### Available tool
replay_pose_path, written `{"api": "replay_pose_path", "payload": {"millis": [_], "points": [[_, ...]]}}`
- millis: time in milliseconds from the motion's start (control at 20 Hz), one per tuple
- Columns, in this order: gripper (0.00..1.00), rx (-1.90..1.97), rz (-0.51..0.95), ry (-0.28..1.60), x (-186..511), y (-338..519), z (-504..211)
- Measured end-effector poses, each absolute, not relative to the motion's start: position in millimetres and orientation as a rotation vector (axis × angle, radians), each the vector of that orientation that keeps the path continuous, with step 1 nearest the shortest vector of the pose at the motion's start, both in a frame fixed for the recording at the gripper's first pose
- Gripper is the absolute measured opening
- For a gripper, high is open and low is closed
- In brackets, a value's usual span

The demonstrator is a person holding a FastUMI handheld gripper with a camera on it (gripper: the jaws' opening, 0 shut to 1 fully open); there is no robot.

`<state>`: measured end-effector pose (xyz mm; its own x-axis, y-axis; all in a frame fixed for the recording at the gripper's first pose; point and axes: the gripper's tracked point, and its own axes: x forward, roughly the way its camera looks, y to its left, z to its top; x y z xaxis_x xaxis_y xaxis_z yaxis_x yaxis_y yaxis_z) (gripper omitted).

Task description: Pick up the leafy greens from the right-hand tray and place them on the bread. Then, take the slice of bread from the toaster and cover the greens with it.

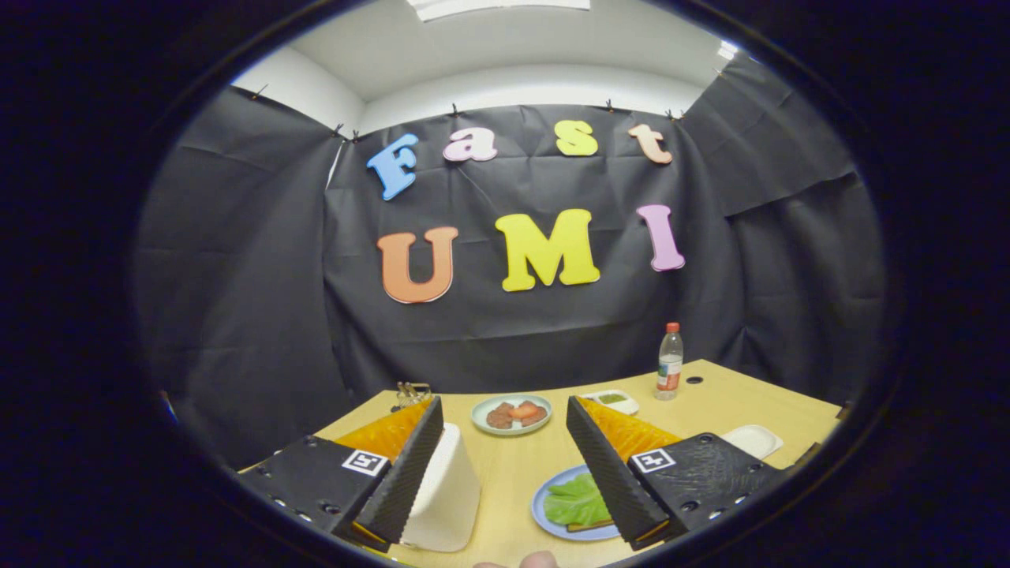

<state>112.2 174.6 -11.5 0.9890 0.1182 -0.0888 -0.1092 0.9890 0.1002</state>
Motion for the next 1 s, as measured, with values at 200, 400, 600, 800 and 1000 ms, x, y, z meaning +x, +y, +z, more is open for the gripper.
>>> {"api": "replay_pose_path", "payload": {"millis": [200, 400, 600, 800, 1000], "points": [[0.96, 0.049, 0.155, 0.105, 124, 223, -18], [0.96, 0.006, 0.165, 0.145, 138, 256, -42], [0.96, 0.024, 0.154, 0.216, 153, 273, -65], [0.96, 0.010, 0.147, 0.276, 164, 283, -83], [0.87, -0.017, 0.122, 0.360, 171, 288, -107]]}}
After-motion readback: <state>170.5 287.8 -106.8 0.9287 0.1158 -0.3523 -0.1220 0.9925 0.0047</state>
